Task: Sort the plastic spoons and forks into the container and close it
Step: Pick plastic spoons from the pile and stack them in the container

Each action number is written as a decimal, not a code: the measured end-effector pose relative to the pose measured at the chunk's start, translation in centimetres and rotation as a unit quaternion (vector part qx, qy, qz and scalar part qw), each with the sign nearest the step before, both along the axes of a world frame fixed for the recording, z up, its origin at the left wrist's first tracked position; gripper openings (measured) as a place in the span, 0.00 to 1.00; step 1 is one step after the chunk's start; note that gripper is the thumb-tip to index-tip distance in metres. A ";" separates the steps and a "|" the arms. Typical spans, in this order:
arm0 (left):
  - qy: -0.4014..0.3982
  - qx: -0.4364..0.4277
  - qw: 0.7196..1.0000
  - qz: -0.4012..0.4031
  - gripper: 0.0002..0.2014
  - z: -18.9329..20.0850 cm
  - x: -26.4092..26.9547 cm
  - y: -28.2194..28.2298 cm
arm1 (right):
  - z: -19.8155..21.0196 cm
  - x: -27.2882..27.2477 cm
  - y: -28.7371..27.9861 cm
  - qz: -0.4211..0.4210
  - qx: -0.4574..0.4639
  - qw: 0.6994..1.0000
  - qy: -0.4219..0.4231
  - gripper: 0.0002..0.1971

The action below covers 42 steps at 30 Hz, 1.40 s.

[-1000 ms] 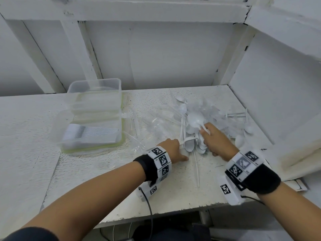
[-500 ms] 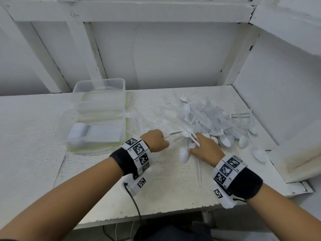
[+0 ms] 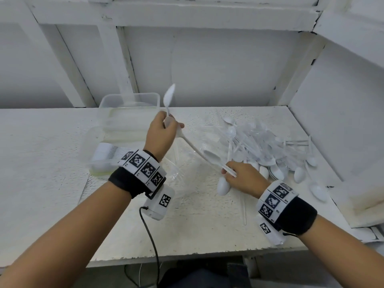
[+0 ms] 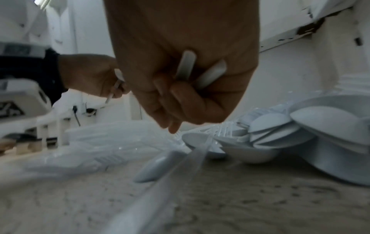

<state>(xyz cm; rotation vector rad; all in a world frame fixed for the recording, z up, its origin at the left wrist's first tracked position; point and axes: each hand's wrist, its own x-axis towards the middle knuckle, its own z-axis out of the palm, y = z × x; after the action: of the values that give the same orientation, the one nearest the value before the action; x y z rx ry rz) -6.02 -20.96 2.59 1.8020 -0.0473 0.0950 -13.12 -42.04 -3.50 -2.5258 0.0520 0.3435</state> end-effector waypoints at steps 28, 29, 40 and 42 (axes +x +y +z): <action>0.150 0.010 0.987 -0.062 0.09 -3.6 -0.7 -2.9 | 0.2 1.2 -0.8 0.163 -0.074 0.982 0.061 0.14; 0.151 0.015 0.987 -0.059 0.10 -3.6 -0.7 -2.8 | -0.1 1.1 -0.7 0.170 -0.101 0.978 0.068 0.14; 0.177 0.020 0.982 -0.060 0.03 -4.3 -0.3 -2.5 | -1.0 0.9 -0.1 0.177 -0.143 0.974 0.018 0.10; 0.174 0.010 0.983 -0.063 0.04 -4.0 -0.5 -2.5 | -1.3 1.0 0.2 0.179 -0.170 0.969 0.002 0.08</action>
<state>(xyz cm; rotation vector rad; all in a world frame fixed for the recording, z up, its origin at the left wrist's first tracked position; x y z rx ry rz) -6.56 -23.44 -1.41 1.8073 0.0876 -0.3122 -12.07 -41.85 -4.81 -2.8725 -0.3778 0.5207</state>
